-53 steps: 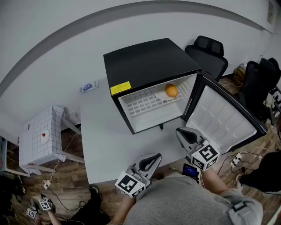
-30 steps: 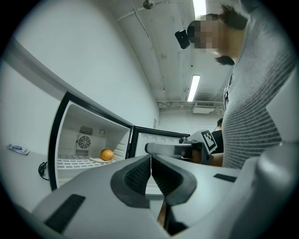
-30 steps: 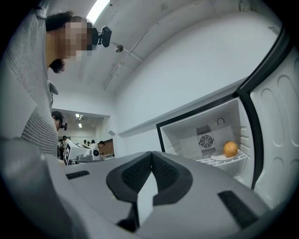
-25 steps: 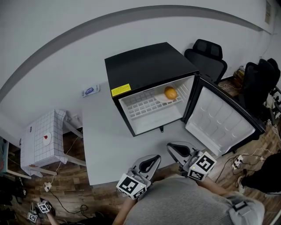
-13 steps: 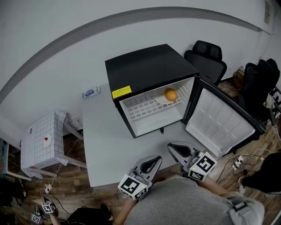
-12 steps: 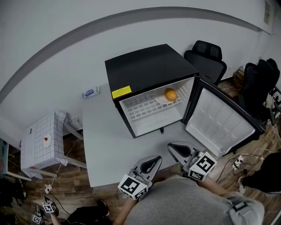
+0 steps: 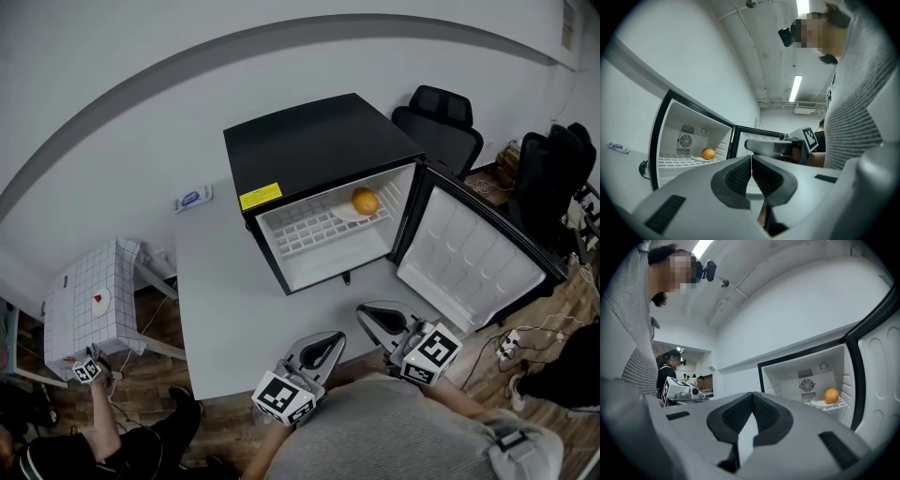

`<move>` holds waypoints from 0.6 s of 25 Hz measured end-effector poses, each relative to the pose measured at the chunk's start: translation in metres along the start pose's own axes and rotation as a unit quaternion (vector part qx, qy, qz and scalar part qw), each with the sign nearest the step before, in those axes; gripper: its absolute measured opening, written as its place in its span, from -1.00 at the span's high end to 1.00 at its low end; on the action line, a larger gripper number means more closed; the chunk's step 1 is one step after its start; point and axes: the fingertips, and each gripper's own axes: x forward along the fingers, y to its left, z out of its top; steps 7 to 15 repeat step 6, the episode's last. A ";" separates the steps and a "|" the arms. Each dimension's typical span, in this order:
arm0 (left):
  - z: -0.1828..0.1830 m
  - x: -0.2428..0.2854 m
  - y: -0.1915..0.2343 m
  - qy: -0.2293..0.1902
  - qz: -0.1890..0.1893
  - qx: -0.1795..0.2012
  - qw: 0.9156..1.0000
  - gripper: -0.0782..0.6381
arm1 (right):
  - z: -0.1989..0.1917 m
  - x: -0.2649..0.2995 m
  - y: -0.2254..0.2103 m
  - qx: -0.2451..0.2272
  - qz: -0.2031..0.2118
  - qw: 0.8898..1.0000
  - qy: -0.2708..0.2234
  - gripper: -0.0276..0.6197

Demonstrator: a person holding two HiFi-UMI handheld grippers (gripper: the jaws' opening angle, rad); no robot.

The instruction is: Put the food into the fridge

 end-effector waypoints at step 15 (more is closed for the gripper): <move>0.002 -0.004 0.000 -0.006 -0.004 0.002 1.000 0.75 | 0.002 0.005 0.003 -0.003 0.002 1.000 0.001 0.88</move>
